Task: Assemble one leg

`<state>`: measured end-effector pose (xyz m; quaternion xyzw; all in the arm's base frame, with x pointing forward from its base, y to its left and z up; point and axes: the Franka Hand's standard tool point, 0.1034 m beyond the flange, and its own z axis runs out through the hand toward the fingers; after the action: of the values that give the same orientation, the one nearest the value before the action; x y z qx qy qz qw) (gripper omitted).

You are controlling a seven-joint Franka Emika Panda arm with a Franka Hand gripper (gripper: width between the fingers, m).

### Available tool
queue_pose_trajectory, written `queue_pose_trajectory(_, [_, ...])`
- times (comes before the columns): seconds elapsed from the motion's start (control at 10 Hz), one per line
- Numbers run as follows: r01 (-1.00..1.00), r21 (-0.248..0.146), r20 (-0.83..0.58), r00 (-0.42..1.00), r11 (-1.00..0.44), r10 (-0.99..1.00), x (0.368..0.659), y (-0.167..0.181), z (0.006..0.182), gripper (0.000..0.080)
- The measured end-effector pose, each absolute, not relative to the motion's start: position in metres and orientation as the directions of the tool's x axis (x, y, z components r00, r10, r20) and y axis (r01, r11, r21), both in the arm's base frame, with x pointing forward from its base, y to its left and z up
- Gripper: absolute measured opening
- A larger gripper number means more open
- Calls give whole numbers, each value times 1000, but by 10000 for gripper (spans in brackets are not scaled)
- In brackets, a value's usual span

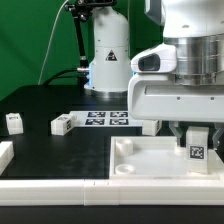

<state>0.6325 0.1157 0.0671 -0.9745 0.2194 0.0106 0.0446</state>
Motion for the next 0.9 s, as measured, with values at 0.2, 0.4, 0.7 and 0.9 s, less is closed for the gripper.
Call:
queue_pose_trajectory(0.2, [-643, -80, -65, 766, -762, -640, 632, 116, 66, 289])
queue_pose_trajectory(0.4, [-763, -92, -95, 646, -640, -757, 633, 114, 67, 290])
queue_pose_trajectory(0.7, [-930, -61, -130, 368, -363, -921, 633, 115, 66, 290])
queue_pose_trajectory(0.9, [-981, -36, -138, 193, -190, -971, 632, 119, 66, 290])
